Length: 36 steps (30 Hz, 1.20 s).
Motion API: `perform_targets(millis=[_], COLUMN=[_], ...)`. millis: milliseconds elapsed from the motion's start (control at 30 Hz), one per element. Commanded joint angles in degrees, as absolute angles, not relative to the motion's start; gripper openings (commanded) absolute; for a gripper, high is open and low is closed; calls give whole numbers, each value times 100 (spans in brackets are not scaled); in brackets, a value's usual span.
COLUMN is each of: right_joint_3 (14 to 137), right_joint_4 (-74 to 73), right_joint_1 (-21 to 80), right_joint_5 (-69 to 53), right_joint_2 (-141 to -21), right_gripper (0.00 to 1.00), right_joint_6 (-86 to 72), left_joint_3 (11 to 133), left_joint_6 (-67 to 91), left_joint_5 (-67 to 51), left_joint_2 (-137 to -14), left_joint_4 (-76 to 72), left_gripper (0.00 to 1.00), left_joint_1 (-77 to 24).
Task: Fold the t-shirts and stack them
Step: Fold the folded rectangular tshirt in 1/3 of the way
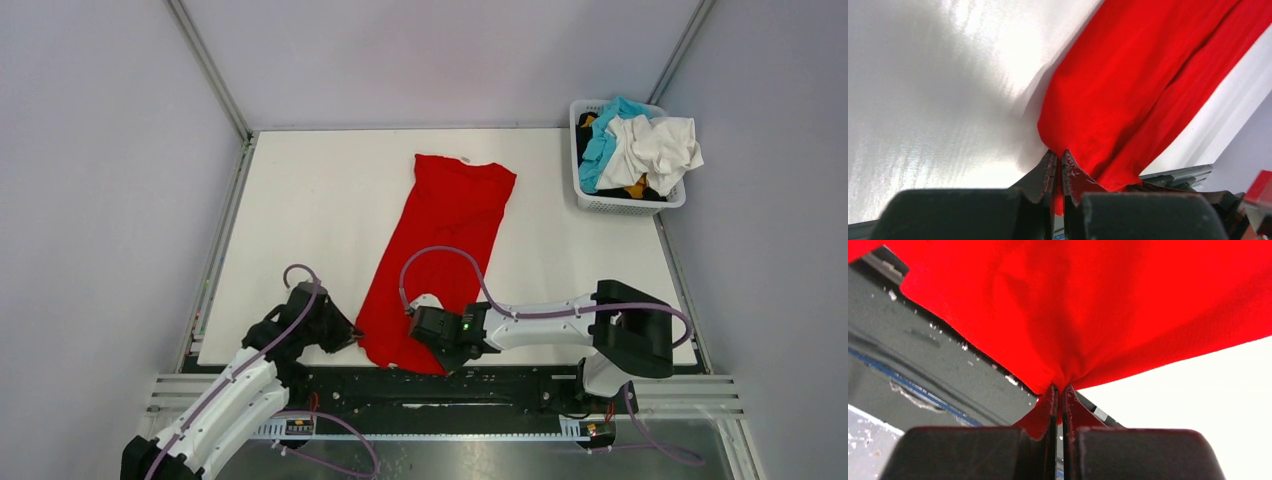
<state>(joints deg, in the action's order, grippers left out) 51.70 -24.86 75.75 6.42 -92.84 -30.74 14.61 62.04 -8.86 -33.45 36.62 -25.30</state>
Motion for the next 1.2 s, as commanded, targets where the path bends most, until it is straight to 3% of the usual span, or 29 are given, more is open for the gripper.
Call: perform_targets(millis=[0, 200, 467, 800, 1167], right_joint_3=[5077, 5200, 5247, 5927, 6517], right_joint_4=[-2688, -2841, -2606, -2533, -2535], right_joint_1=[7682, 7155, 5845, 4324, 3183], right_joint_5=[114, 96, -701, -1345, -1861], right_joint_2=[-8809, -8424, -8106, -8682, -9485], right_gripper=[0, 0, 0, 0, 0], right_joint_6=[-3167, -3032, -2855, -2524, -2238], left_joint_3=[1560, 2017, 3392, 5592, 7239], left_joint_6=[6495, 6237, 5605, 5055, 4844], left_joint_5=[-1127, -1134, -1306, -846, -741], left_joint_2=[-2938, -3043, -5292, -7842, -9499], left_joint_4=[3718, 3149, 2116, 2337, 2608], left_gripper=[0, 0, 0, 0, 0], left_joint_1=[-2629, -2646, -2638, -2554, -2230])
